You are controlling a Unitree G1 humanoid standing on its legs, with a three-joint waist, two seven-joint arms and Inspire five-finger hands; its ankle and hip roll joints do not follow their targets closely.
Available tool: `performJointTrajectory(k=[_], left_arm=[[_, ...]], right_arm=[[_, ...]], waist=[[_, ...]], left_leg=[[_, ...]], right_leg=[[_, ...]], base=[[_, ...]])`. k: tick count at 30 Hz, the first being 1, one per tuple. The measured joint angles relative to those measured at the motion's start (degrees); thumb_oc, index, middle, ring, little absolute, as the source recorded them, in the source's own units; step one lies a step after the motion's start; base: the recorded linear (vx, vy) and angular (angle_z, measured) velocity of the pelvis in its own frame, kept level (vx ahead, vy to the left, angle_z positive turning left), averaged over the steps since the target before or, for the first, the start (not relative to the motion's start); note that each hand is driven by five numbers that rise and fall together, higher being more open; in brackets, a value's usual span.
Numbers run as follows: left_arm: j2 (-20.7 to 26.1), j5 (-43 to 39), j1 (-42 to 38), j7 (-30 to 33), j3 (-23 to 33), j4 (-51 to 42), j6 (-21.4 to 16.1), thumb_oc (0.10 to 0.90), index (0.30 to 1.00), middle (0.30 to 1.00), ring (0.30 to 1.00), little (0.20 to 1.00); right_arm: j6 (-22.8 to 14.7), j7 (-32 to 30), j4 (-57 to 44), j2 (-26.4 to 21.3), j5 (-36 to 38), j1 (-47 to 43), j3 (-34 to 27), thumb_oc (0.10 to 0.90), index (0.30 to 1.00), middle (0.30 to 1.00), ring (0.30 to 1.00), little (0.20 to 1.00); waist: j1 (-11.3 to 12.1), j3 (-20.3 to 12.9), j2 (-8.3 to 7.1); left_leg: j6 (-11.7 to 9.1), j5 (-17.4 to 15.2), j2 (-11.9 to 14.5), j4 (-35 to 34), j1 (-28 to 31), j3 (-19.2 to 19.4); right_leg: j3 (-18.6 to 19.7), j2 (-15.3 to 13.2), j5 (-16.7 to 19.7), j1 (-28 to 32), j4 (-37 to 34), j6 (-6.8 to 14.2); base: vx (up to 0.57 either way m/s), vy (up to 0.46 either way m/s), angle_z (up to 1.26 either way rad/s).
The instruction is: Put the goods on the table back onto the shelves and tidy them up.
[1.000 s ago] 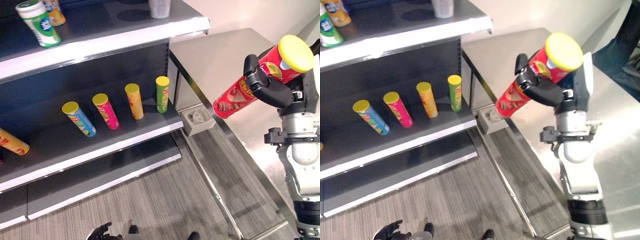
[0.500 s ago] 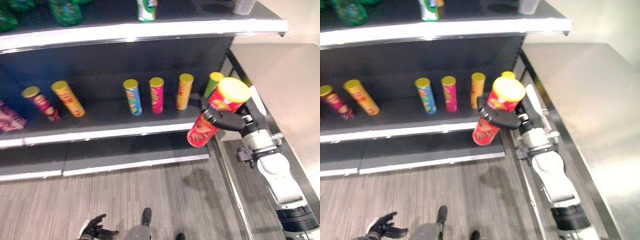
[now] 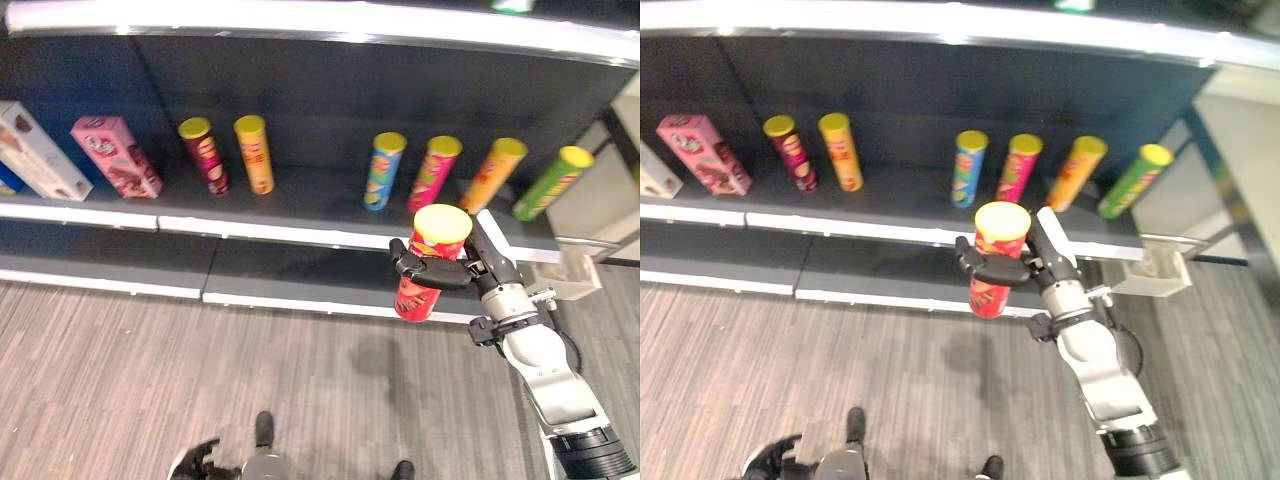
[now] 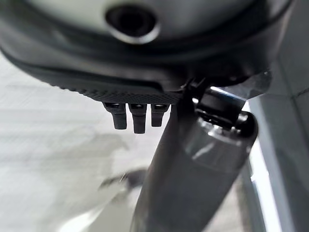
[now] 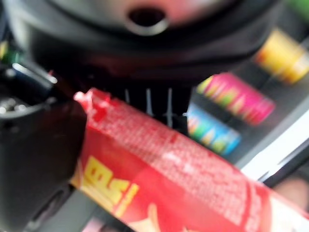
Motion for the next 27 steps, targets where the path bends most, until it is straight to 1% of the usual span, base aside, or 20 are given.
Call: performJointTrajectory(k=[1,2,3,4,5,6,7,8,10,11,13,15,16,17,19,22,23,24,26,27], left_arm=[[0.9,0.4,-0.3,0.3,0.4,-1.8,-0.4,0.8,0.9,0.9,0.9,0.9],[2.0,1.1,-0.8,0.3,0.4,-2.1,-0.5,0.8,0.9,0.9,0.9,0.9],[2.6,1.8,-0.9,0.3,0.5,-1.6,-0.5,0.8,0.9,0.9,0.9,0.9],[2.6,2.0,-0.4,0.5,0.7,-1.4,-0.4,0.8,0.9,0.9,0.9,0.9],[2.7,2.0,-0.1,1.1,0.6,-1.3,-0.4,0.8,0.9,0.9,0.9,0.9],[2.7,2.0,-0.1,1.4,0.7,-1.3,-0.4,0.8,0.9,0.9,0.9,0.9],[2.9,2.0,0.0,1.6,0.8,-1.3,-0.4,0.8,0.9,0.9,0.9,0.9],[2.8,2.0,0.3,1.5,0.6,-1.2,-0.3,0.8,0.9,0.9,0.9,0.9],[0.8,1.9,0.1,1.4,0.6,-0.4,-0.4,0.8,0.9,0.9,0.9,0.9],[-0.3,1.8,-0.1,1.1,0.5,0.0,-0.4,0.8,0.9,0.9,0.9,0.9],[-1.6,1.8,0.0,1.1,0.0,-0.5,-0.2,0.8,0.9,0.9,0.9,0.9],[-1.9,1.2,0.9,1.0,-1.7,-3.6,-0.4,0.8,0.9,0.9,0.9,0.9],[-2.0,0.7,1.5,1.0,-1.8,-4.2,-0.6,0.8,0.9,0.9,0.9,0.9],[-2.6,0.2,1.9,1.1,-1.7,-4.4,-0.5,0.8,0.9,0.9,0.9,0.9],[-4.1,-1.0,3.7,1.1,-2.2,-5.9,-0.4,0.8,0.9,0.9,0.9,0.9],[-4.8,-2.7,4.6,1.1,-3.3,-6.3,-0.4,0.8,0.9,0.9,0.9,0.9],[-4.8,-2.7,4.2,1.1,-3.7,-6.7,-0.5,0.8,0.9,0.9,0.9,0.9],[-5.0,-2.8,3.8,1.1,-4.1,-6.8,-0.7,0.8,0.9,0.9,0.9,0.9],[-4.9,-3.1,1.6,1.2,-6.0,-7.2,-1.3,0.8,0.9,0.9,0.9,0.9],[-4.7,-3.1,1.6,1.2,-6.3,-7.8,-1.5,0.8,0.9,0.9,0.9,0.9]], right_arm=[[-0.2,0.5,-0.3,0.0,-0.4,-0.6,2.1,0.4,0.3,0.3,0.3,0.3],[-0.2,0.6,-0.8,0.1,-0.7,-0.7,2.8,0.4,0.3,0.3,0.3,0.3],[0.1,0.6,-0.9,0.8,-1.5,-1.9,3.8,0.4,0.3,0.3,0.3,0.3],[0.2,0.4,-0.9,1.9,-2.3,-2.7,4.3,0.4,0.3,0.3,0.3,0.3],[-0.1,0.4,-0.9,1.5,-2.6,-2.7,4.3,0.4,0.3,0.3,0.3,0.3],[0.0,0.3,-0.8,1.2,-2.7,-2.6,4.3,0.4,0.3,0.3,0.3,0.3],[0.0,0.3,-0.8,0.6,-2.8,-2.6,4.3,0.4,0.3,0.3,0.3,0.3],[0.0,0.3,-0.8,0.4,-2.8,-2.6,4.3,0.4,0.3,0.3,0.3,0.3],[-0.5,-0.7,0.6,0.3,-2.8,-3.5,4.2,0.4,0.3,0.3,0.3,0.3],[-0.3,-1.5,1.5,0.2,-2.8,-3.6,4.0,0.4,0.3,0.3,0.3,0.3],[-0.2,-2.7,2.8,0.2,-3.2,-2.6,3.5,0.4,0.3,0.3,0.3,0.3],[0.9,-3.9,4.1,0.1,-4.0,-1.6,2.5,0.4,0.3,0.3,0.3,0.3],[0.9,-4.1,5.0,0.0,-4.5,-2.0,2.6,0.4,0.3,0.3,0.3,0.3],[0.9,-4.4,5.9,0.1,-4.9,-2.6,2.8,0.4,0.3,0.3,0.3,0.3],[1.1,-6.0,8.5,0.1,-5.7,-3.8,2.9,0.4,0.3,0.3,0.3,0.3],[1.9,-10.0,13.3,-0.5,-7.1,-8.2,2.4,0.4,0.3,0.3,0.3,0.3],[2.1,-11.3,14.9,-0.5,-7.5,-9.9,1.7,0.4,0.3,0.3,0.3,0.3],[2.3,-14.0,16.8,-0.1,-7.9,-12.2,0.5,0.4,0.3,0.3,0.3,0.3],[2.6,-18.2,21.6,-0.4,-8.2,-18.7,-1.7,0.4,0.3,0.3,0.3,0.3],[2.7,-19.3,23.3,-0.4,-8.3,-20.5,-1.9,0.4,0.3,0.3,0.3,0.3]], waist=[[0.9,-0.1,0.71],[1.1,-0.1,0.63],[2.0,0.0,0.52],[2.0,0.3,1.39],[1.3,0.3,2.41],[0.5,0.3,2.83],[-0.4,0.6,3.22],[-0.7,0.6,3.25],[-2.0,0.8,3.64],[-3.3,0.9,3.52],[-3.6,1.0,3.1],[-4.1,0.8,2.45],[-2.9,0.6,1.78],[-2.3,0.6,2.24],[-1.4,0.6,4.39],[0.4,1.4,6.77],[0.1,1.7,7.22],[1.4,2.5,8.47],[2.6,5.3,11.48],[3.5,6.0,11.98]], left_leg=[[1.8,-1.0,-1.1,0.1,0.4,0.4],[2.7,-1.5,-2.2,0.4,0.4,0.4],[3.7,-2.0,-3.6,0.2,1.6,1.9],[4.6,-2.6,-4.2,0.0,3.0,3.1],[5.8,-3.4,-4.5,0.0,4.2,2.5],[6.3,-3.7,-4.5,0.0,4.4,1.7],[6.7,-3.9,-4.0,0.0,4.7,1.0],[6.9,-4.0,-3.9,0.0,5.2,1.1],[7.1,-5.1,-3.8,0.0,5.2,0.1],[6.7,-4.9,-4.0,0.0,4.5,-1.3],[5.3,-5.5,-4.3,-0.4,4.1,-3.8],[4.6,-5.3,-4.6,-0.2,4.7,-6.9],[3.5,-5.2,-4.5,0.0,4.7,-7.5],[2.9,-5.3,-3.7,0.0,4.5,-8.1],[0.7,-5.4,-0.5,0.0,4.0,-10.4],[-0.6,-4.6,3.6,0.1,2.3,-12.2],[-0.9,-4.4,3.8,0.1,1.9,-12.4],[-1.3,-4.1,4.2,0.2,0.6,-12.4],[-2.5,-3.7,3.8,0.5,-1.6,-15.2],[-2.6,-3.6,3.6,0.6,-2.2,-15.5]], right_leg=[[0.7,0.0,-1.6,-1.9,1.1,2.4],[1.5,0.5,-1.4,-2.5,1.0,2.5],[-0.8,-1.5,3.2,-4.6,5.5,2.2],[-0.3,-2.8,4.5,-6.1,8.9,1.3],[1.1,-3.3,3.8,-7.4,13.2,2.5],[2.9,-2.2,1.0,-8.6,16.0,4.0],[8.4,2.5,-4.6,-10.0,15.6,4.8],[9.4,5.8,-5.7,-10.9,12.2,4.7],[10.9,10.3,-5.1,-13.8,3.5,4.8],[13.9,11.3,-3.5,-16.0,-2.0,4.5],[15.9,11.0,-0.6,-16.6,-6.3,4.9],[15.2,10.3,-0.4,-14.2,-5.2,4.4],[15.3,10.3,2.7,-13.5,-5.8,3.2],[14.9,10.8,4.4,-13.3,-6.1,2.3],[12.0,13.7,4.9,-12.5,-6.3,0.5],[8.1,17.5,3.8,-12.2,-6.2,-2.0],[7.4,17.8,3.5,-12.3,-6.2,-2.4],[6.5,17.9,3.1,-12.6,-6.2,-2.3],[4.1,17.2,3.0,-13.5,-6.2,-2.1],[3.9,17.0,3.0,-13.9,-6.2,-2.0]], base=[[0.09,0.437,-0.07],[0.06,0.38,-0.16],[0.05,0.219,-0.32],[0.07,0.195,-0.35],[0.12,0.149,-0.11],[0.13,0.083,0.29],[0.17,-0.04,0.24],[0.13,-0.091,0.12],[0.13,-0.139,0.2],[0.13,-0.179,0.47],[0.1,-0.158,0.77],[0.08,-0.124,1.07],[0.12,-0.227,0.66],[0.08,-0.175,0.37],[0.04,-0.115,0.45],[0.0,-0.123,0.43],[-0.05,-0.064,0.37],[-0.07,-0.088,0.52],[-0.05,-0.051,0.56],[-0.03,-0.023,0.4]])
